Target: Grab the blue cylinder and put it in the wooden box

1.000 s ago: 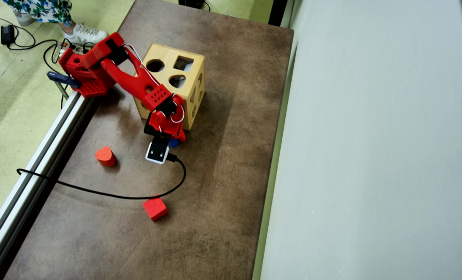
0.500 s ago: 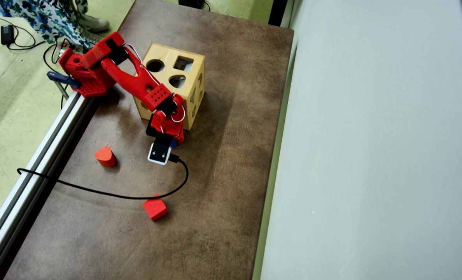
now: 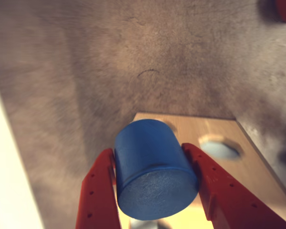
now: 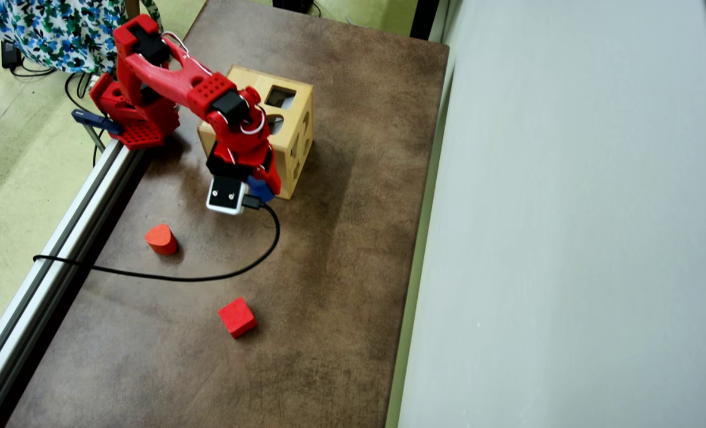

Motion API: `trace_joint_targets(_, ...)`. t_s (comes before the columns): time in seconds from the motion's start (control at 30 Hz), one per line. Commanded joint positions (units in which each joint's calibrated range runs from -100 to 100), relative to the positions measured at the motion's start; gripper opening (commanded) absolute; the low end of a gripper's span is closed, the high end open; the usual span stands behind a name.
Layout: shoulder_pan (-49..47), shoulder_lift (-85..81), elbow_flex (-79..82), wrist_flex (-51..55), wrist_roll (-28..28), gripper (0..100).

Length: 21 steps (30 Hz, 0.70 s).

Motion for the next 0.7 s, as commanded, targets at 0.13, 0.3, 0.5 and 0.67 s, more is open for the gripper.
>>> trace_joint_targets(0.13, -0.62, -20.34, -0.22, 10.98, -0.1, 2)
trace_joint_targets(0.3, -0.77, -24.59, 10.96, 10.66, 0.39, 2)
trace_joint_targets(0.5, -0.84, -26.97, 27.15, 10.42, 0.39, 2)
trace_joint_targets(0.67, -3.96, -29.77, 32.52, 10.42, 0.2, 2)
